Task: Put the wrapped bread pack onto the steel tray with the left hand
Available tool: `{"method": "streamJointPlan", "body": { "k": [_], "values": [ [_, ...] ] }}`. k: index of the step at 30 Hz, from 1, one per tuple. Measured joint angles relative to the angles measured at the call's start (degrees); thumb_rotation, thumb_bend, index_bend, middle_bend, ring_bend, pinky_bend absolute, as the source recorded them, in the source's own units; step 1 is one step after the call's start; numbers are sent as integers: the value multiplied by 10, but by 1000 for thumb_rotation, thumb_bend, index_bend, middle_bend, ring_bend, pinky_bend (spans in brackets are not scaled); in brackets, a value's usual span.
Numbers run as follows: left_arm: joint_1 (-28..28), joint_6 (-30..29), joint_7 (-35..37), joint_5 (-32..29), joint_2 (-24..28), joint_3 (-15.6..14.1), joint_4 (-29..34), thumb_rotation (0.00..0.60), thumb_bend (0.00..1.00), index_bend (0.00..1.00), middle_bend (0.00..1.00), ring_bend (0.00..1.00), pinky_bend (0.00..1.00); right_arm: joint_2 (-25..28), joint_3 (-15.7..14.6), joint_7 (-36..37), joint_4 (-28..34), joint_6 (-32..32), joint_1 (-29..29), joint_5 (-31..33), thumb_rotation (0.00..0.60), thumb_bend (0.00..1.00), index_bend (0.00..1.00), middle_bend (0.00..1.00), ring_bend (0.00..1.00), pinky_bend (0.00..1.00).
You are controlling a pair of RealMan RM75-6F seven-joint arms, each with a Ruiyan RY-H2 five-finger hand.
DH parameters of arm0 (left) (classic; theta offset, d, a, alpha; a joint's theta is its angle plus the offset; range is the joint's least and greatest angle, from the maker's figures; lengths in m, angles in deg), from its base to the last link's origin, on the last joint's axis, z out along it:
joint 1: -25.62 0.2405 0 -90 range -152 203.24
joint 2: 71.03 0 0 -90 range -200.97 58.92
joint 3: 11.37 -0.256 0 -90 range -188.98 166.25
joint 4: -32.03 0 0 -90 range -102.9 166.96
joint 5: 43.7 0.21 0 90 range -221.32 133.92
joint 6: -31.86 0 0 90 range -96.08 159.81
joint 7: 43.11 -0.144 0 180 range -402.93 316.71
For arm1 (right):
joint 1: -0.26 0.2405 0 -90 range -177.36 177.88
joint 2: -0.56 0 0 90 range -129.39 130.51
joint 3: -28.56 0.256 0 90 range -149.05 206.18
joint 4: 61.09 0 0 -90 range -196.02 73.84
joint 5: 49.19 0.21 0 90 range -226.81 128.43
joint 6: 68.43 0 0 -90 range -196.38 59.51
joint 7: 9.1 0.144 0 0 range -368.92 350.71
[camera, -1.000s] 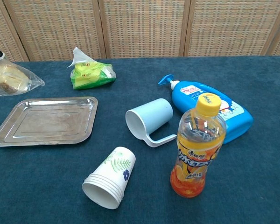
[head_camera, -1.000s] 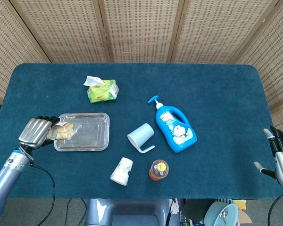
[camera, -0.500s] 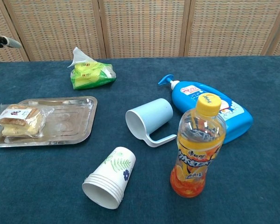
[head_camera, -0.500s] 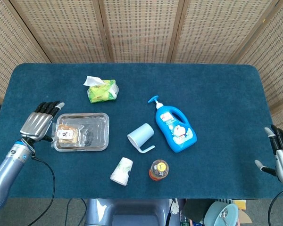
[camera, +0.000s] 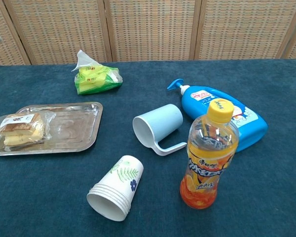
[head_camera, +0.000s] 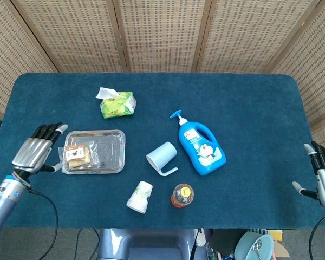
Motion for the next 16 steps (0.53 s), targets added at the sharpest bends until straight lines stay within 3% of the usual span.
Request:
{"method": "streamJointPlan", "body": {
  "k": [9,14,16],
  "values": [
    [125,-225,51,88,44,-16,-12,600,448,0,0,0,0,26,1,-53,69,-4,0,0,600,181,0,0,0,0],
    [210,-346,57,148,28,-30,-51,600,465,0,0,0,0,37,-3,-101,120,-11,-3,-6,600,181,0,0,0,0],
    [229,-364,59,164,19,-34,-67,600,465,0,0,0,0,37,-6,-111,127,-12,-3,-10,600,181,0,0,0,0]
  ]
}}
